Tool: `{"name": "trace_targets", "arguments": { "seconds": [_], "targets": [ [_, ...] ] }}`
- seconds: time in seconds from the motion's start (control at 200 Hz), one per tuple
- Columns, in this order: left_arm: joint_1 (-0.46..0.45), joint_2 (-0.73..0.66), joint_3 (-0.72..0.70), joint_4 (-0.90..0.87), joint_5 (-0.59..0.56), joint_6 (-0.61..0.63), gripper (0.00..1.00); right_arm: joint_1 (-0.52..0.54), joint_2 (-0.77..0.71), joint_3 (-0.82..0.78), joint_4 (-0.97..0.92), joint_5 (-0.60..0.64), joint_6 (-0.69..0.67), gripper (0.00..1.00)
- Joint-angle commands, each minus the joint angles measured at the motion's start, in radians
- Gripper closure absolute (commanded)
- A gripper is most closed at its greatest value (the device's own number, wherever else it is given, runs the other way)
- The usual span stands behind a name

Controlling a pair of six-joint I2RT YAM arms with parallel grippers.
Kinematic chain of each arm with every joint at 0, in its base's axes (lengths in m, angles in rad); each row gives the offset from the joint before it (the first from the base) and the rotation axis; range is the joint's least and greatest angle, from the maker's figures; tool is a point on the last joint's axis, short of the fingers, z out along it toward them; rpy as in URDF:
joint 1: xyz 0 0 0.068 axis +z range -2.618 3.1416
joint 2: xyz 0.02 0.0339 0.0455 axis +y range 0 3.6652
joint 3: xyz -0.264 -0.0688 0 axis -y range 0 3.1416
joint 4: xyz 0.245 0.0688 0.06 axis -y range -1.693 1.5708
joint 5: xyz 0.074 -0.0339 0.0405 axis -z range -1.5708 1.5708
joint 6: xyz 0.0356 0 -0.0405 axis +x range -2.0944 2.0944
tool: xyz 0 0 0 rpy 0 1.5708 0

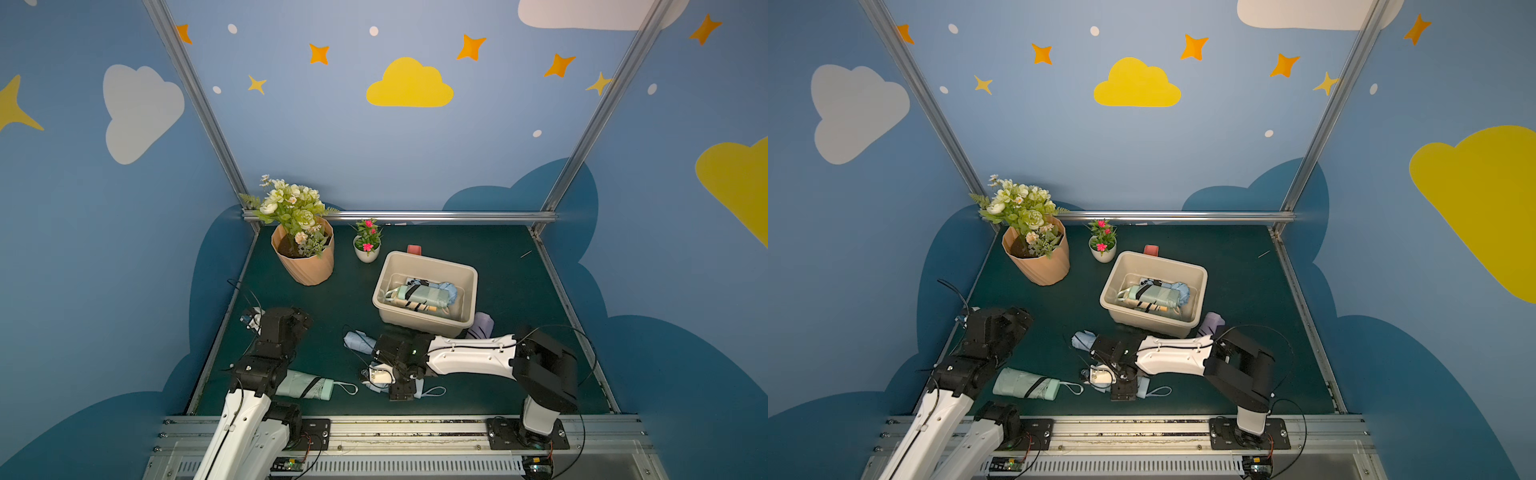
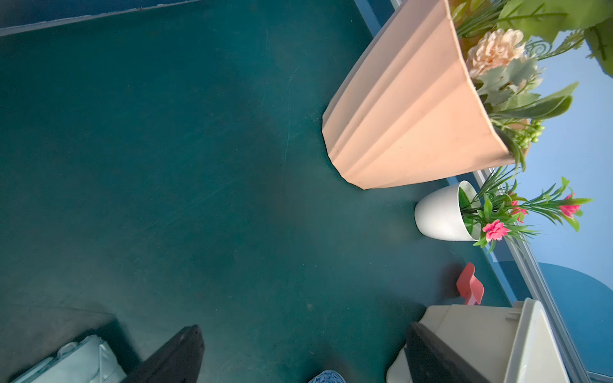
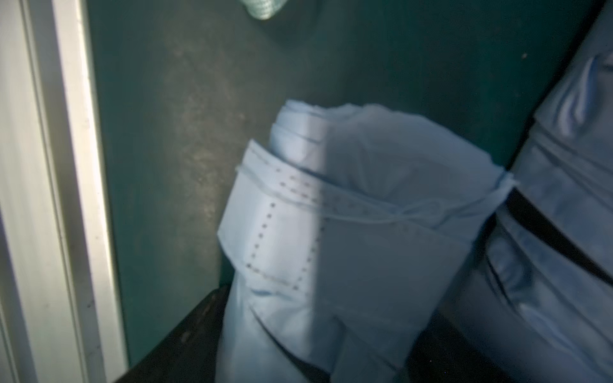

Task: Put the umbrella into the storage box
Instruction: Pick up the umbrella from the center of the board.

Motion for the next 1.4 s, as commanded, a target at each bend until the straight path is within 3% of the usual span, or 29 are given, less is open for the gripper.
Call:
{"name": "trace_targets", "arguments": {
  "seconds": [0.0, 0.155, 0.23, 0.731, 1.066, 1.226, 1.392],
  "targets": [
    [0.006, -0.008, -0.009, -0.018, -0.017, 0.002, 0.00, 0.014, 0.045, 0.016, -0.022, 0.052, 0.006, 0.33],
    [0.005, -0.002, -0.006, -0.013, -0.015, 0.003, 0.00, 0.018, 0.037, 0.022, -0.021, 0.047, 0.020, 0.53],
    [0.005, 0.002, -0.006, -0.011, -0.014, 0.005, 0.00, 0.019, 0.008, 0.022, -0.012, 0.032, 0.027, 0.56],
    [0.008, 0.025, -0.005, 0.008, 0.006, 0.004, 0.00, 0.013, -0.293, 0.041, 0.092, -0.008, 0.032, 0.57],
    [0.007, 0.074, 0.000, 0.024, 0.052, -0.011, 0.00, -0.181, -0.471, 0.088, 0.145, -0.067, 0.186, 0.58],
    [0.007, 0.111, 0.008, 0.041, 0.069, -0.010, 0.00, -0.285, -0.519, 0.121, 0.145, -0.101, 0.190, 0.58],
    [0.007, 0.141, 0.010, 0.064, 0.107, -0.013, 0.00, -0.427, -0.513, 0.197, 0.092, -0.215, 0.126, 0.58]
  ]
}}
